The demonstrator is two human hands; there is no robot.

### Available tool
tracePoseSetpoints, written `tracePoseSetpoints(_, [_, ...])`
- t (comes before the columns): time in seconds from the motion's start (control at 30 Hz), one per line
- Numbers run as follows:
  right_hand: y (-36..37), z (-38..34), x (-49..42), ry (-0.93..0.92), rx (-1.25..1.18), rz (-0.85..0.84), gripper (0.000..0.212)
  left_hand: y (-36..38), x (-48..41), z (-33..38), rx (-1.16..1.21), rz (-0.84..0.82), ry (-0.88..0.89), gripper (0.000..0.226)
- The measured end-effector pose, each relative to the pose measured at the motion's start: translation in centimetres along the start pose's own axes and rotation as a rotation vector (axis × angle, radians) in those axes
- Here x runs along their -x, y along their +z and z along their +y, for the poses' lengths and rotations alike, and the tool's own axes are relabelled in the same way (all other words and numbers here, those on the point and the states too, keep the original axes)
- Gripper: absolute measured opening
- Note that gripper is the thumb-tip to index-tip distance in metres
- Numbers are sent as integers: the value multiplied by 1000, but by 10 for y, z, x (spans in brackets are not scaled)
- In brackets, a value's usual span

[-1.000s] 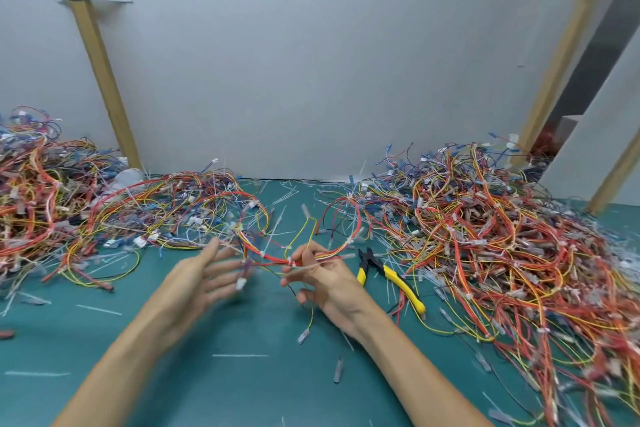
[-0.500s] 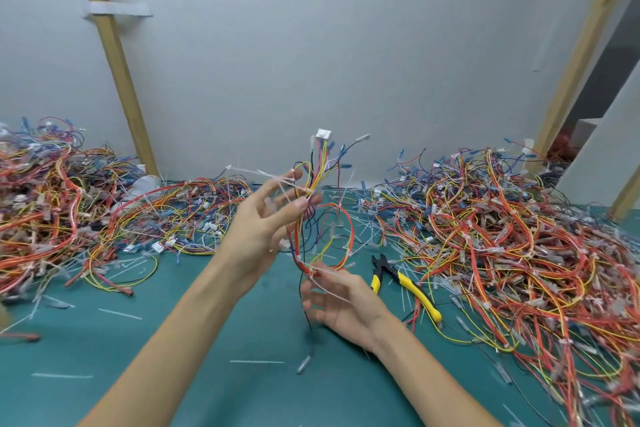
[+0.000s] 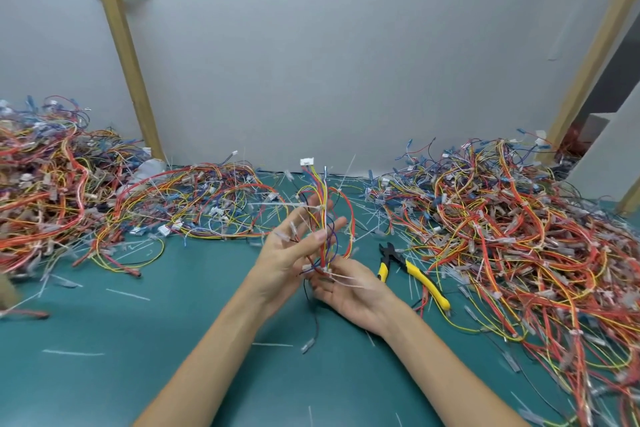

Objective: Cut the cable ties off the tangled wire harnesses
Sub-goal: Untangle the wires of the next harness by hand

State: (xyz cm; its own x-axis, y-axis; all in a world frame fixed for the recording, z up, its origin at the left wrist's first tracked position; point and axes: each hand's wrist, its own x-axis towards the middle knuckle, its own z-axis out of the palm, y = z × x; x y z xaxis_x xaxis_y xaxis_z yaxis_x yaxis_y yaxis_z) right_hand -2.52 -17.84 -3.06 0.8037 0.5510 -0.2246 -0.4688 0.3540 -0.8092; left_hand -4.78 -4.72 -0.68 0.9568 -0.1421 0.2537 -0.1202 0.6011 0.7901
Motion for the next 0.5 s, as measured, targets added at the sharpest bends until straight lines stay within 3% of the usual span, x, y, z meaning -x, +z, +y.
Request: tracePoseSetpoints(0.5, [2, 1, -2, 5, -38, 34, 14, 1, 6, 13, -125, -60, 19, 55])
